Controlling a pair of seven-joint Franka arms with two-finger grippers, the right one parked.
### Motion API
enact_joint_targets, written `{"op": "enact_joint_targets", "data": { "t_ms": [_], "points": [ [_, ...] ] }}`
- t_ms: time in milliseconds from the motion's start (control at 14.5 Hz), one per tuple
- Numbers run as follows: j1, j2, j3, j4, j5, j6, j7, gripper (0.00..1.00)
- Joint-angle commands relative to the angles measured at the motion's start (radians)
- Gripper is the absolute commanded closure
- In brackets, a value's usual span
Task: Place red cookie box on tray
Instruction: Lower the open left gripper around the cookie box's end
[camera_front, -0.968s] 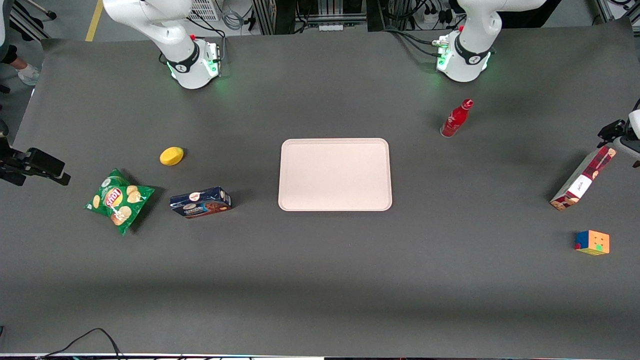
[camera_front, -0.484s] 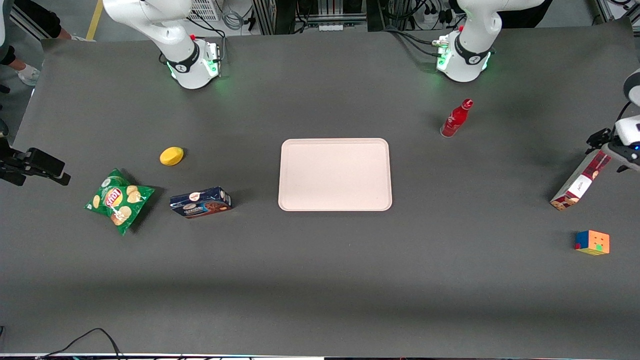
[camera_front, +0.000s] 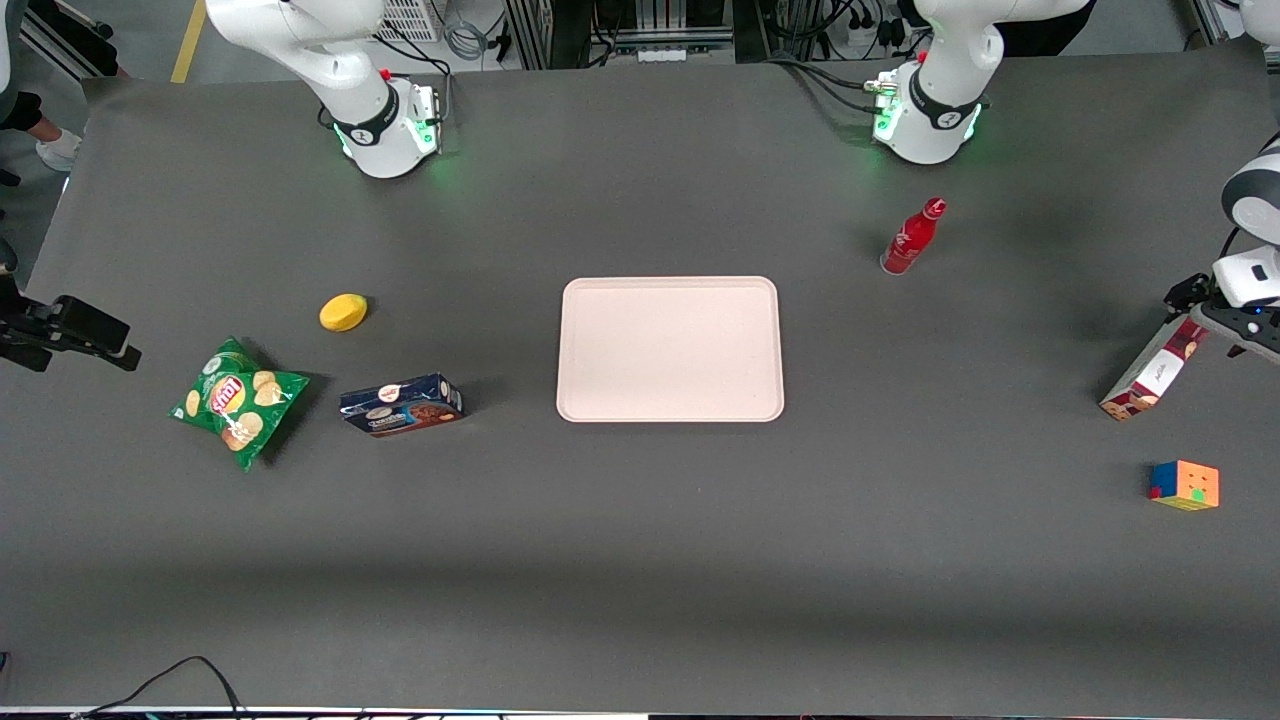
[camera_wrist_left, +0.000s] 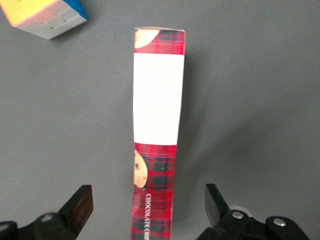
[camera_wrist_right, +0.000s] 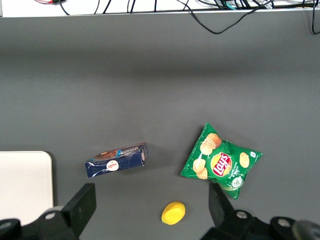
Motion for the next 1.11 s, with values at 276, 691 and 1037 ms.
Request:
{"op": "enact_joint_targets", "data": {
  "t_ms": [276, 691, 1037],
  "points": [
    [0.010, 0.051, -0.002, -0.027, -0.130, 0.031, 0.156, 0.00],
    [0.011, 0.111, -0.004, -0.021, -0.173, 0.103, 0.156, 0.00],
    [0.008, 0.133, -0.010, -0.018, -0.231, 0.101, 0.185, 0.39]
  ]
}}
